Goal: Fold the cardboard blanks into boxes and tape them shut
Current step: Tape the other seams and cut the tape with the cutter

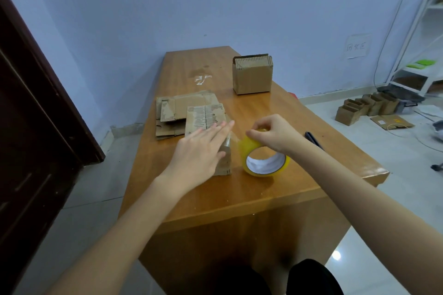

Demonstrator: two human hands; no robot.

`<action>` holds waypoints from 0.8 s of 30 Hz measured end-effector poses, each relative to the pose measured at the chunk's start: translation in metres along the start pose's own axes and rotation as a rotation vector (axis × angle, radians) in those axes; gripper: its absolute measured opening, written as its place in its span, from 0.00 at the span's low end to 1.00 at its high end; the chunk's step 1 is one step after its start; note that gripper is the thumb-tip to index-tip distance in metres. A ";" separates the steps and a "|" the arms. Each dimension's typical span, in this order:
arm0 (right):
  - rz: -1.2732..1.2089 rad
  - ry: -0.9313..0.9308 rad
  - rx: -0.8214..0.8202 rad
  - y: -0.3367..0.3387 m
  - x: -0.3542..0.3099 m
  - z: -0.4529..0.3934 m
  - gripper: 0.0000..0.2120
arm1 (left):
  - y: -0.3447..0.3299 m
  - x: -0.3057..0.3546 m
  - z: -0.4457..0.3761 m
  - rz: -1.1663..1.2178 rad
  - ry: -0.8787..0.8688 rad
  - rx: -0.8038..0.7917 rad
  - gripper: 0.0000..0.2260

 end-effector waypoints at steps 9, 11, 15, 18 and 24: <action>0.238 0.040 -0.125 -0.015 -0.021 -0.001 0.08 | -0.012 0.007 -0.009 -0.136 0.018 -0.341 0.23; 0.244 0.044 -0.147 -0.018 -0.024 -0.002 0.09 | -0.010 0.015 -0.015 -0.185 -0.025 -0.355 0.20; 0.294 0.067 -0.230 -0.026 -0.031 -0.001 0.15 | -0.014 0.030 -0.024 -0.291 -0.121 -0.391 0.14; 0.296 0.064 -0.265 -0.027 -0.032 0.001 0.21 | -0.025 0.032 -0.013 -0.346 -0.172 -0.450 0.15; 0.092 0.001 -0.210 -0.012 -0.018 0.010 0.29 | -0.025 0.026 -0.009 -0.343 -0.200 -0.410 0.18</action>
Point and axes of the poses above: each hand's wrist, its own z-axis away from the middle knuckle, its own y-axis out of the back of the hand, x = y × z, the point moved 10 cm from there along -z, towards the middle knuckle, and after that the axes turned 12 degrees about x, right-handed, at the moved point
